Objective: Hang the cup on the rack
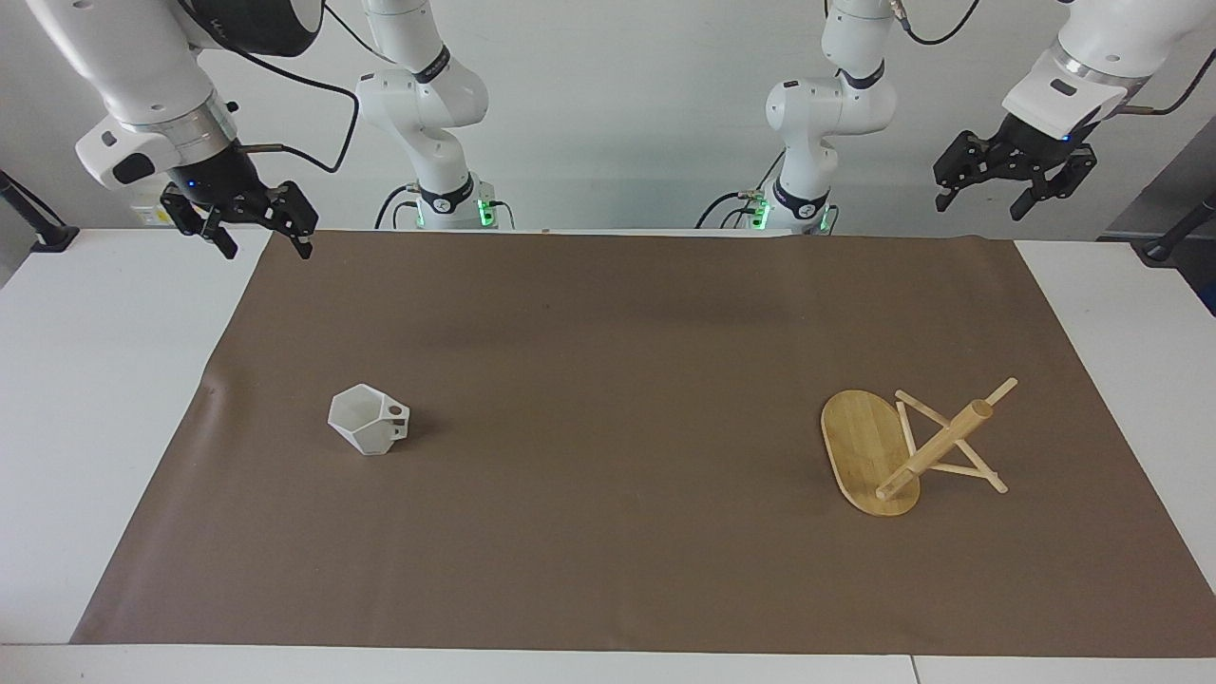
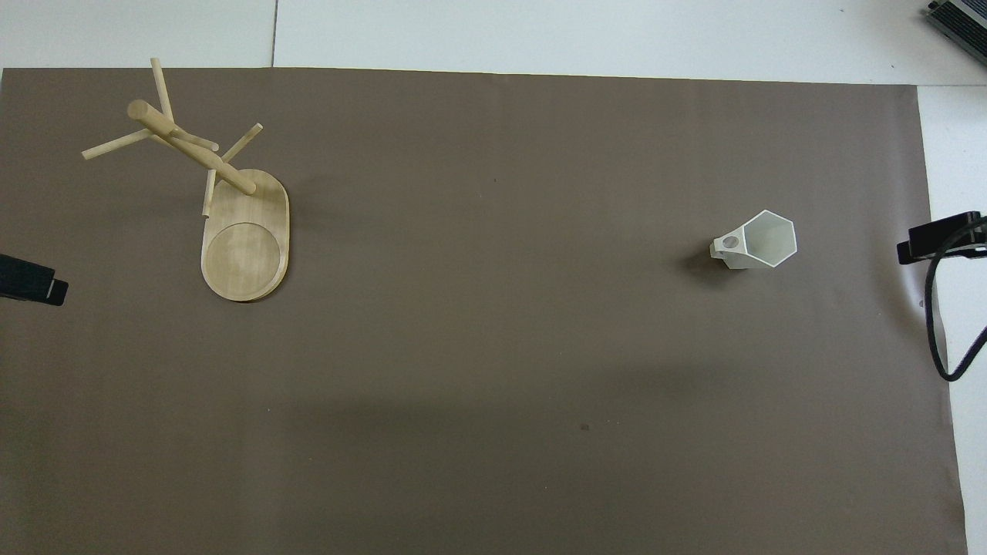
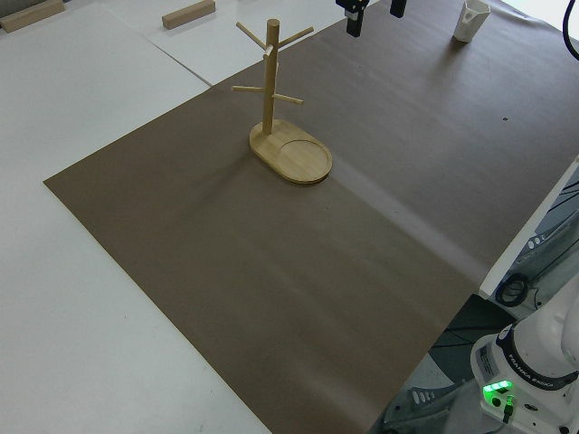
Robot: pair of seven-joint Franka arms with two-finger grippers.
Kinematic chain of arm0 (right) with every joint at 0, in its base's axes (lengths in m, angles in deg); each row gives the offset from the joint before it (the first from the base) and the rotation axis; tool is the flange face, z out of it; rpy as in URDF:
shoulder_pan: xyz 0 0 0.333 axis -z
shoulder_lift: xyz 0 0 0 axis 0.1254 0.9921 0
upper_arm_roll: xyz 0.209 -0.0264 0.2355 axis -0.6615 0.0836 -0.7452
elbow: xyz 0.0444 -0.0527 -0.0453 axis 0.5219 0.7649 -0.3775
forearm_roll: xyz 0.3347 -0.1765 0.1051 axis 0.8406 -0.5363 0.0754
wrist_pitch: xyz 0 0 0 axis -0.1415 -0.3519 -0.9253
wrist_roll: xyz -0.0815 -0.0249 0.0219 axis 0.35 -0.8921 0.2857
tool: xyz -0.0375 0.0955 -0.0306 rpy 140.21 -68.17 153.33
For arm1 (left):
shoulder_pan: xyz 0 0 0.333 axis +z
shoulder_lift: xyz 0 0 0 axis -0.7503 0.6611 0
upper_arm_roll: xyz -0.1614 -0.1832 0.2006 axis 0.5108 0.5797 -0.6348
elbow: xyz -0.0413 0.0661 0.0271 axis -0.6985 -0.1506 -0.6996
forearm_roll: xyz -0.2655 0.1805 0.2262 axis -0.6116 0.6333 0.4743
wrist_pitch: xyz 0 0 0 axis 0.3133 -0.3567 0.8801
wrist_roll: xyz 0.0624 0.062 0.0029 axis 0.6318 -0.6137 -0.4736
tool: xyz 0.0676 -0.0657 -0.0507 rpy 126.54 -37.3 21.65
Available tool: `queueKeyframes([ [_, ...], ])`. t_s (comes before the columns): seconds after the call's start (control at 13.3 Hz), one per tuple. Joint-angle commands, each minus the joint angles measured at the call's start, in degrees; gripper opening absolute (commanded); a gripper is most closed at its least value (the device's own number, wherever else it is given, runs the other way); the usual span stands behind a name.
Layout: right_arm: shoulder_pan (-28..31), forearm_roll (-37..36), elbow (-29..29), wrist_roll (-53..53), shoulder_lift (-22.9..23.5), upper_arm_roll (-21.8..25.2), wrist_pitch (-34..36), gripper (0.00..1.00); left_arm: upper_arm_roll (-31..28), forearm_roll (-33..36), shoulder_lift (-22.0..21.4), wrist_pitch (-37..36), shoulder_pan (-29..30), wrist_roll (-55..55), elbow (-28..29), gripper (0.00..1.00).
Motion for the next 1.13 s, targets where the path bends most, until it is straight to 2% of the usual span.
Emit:
queueKeyframes([
  [0.0,0.6,-1.0,1.2,0.8,-1.0,0.0,-1.2,1.0,0.1,1.0,-1.4,0.3,0.1,0.3,1.7,1.0],
  [1.05,0.1,-0.2,1.3,1.0,-0.9,-0.1,-0.6,1.0,0.1,1.0,-1.7,0.1,0.1,0.4,1.7,1.0],
])
